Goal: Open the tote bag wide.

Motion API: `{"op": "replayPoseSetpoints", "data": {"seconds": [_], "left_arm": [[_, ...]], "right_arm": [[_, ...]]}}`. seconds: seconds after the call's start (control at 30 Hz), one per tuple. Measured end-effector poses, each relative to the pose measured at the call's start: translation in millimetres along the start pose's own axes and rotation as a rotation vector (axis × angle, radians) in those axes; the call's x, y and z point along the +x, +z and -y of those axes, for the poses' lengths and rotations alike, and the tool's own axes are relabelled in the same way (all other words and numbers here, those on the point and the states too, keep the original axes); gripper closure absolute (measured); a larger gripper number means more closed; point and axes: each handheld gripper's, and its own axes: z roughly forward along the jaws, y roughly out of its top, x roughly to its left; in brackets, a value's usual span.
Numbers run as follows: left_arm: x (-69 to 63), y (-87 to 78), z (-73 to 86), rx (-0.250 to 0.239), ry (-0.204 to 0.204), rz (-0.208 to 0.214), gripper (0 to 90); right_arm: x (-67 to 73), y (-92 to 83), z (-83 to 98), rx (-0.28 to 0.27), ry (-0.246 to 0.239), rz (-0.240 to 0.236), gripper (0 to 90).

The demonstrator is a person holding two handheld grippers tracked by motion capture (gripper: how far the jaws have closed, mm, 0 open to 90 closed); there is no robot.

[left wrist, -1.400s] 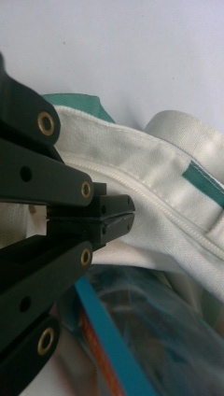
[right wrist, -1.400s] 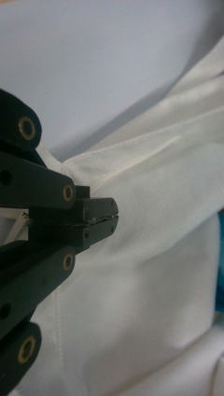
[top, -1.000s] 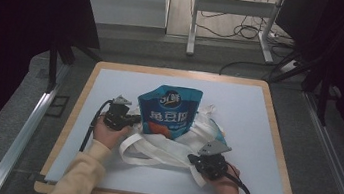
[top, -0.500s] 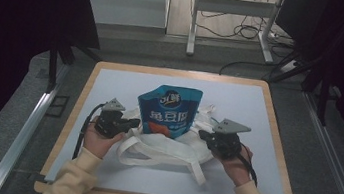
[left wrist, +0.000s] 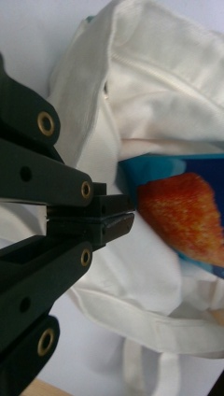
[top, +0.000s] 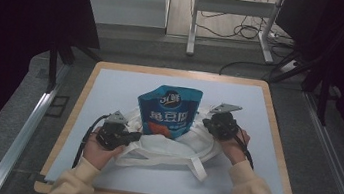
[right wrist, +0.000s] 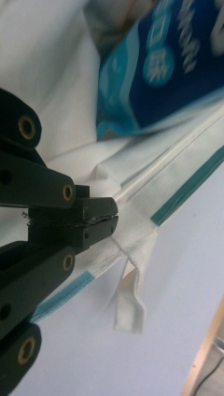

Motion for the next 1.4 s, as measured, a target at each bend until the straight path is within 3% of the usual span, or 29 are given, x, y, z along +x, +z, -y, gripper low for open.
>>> {"op": "replayPoseSetpoints", "data": {"seconds": [0.23, 0.67, 0.83, 0.97, 1.23, 1.4], "left_arm": [[0.6, 7.5, 8.4, 0.041, -0.002, -0.001, 89.4], [-1.9, 22.9, 24.5, 0.135, 0.029, 0.003, 89.4], [-0.3, 22.8, 23.3, 0.134, 0.022, 0.012, 89.4], [-0.1, 21.7, 23.3, 0.119, 0.02, 0.011, 89.4], [-4.9, 2.2, 17.9, -0.013, 0.016, -0.003, 89.2], [-1.7, -11.6, 19.1, -0.061, 0.01, -0.012, 88.6]], "right_arm": [[-11.6, 14.6, 2.1, 0.025, 0.037, 0.011, 88.8], [-20.5, 30.0, 5.1, 0.053, 0.052, 0.033, 88.9], [-21.7, 31.0, 5.6, 0.052, 0.049, 0.027, 88.9], [-21.2, 28.0, 5.6, 0.038, 0.053, 0.024, 88.8], [-17.0, 5.0, 1.8, -0.054, 0.056, -0.001, 88.8], [-9.3, -15.4, 3.3, -0.115, 0.048, -0.024, 88.7]]}}
